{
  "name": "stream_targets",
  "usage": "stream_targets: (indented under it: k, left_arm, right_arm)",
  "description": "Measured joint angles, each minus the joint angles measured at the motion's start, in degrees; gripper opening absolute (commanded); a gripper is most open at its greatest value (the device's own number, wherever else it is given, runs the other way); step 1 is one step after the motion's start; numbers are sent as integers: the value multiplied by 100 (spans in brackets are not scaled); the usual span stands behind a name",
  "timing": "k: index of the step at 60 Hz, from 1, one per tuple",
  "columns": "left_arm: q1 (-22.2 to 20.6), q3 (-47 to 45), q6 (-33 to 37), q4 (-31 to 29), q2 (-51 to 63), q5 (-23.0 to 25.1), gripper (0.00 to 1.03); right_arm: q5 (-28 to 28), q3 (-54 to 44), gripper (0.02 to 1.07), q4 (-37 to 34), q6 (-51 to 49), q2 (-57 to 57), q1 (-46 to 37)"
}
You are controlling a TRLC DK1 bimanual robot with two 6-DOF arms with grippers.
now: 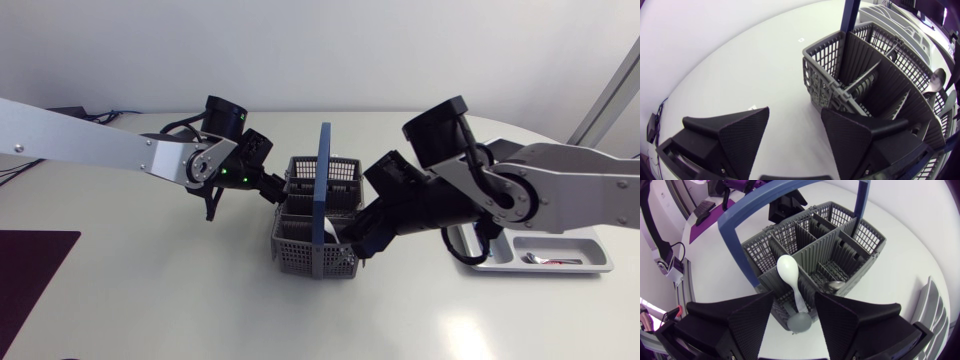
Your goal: Unload the cutlery basket into the drawer organizer.
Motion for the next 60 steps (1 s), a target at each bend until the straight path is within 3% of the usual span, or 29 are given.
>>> stream_targets:
  k: [13, 26, 33, 40, 49, 60]
  left_arm:
    - [240, -136, 70, -90, -234, 2, 74]
    - [361, -636, 146, -219, -1172, 17, 74]
    - [271, -1045, 243, -391, -1755, 79, 58]
    - [9, -1432, 369, -509, -2262, 181, 50]
    - [-433, -1878, 474, -693, -2806, 197, 29]
    - [-649, -2146, 560, -776, -3073, 197, 16]
  right_arm:
    - [129, -240, 63, -39, -22, -732, -332]
    - [155, -282, 63, 195, -133, -662, -942]
    - [238, -168, 62, 540, -136, -129, -1193]
    - [249, 201, 50, 697, -133, 603, -1423]
    - [219, 1084, 20, 761, -127, 1578, -1685]
    - [-76, 2046, 14, 763, 0, 2426, -1847]
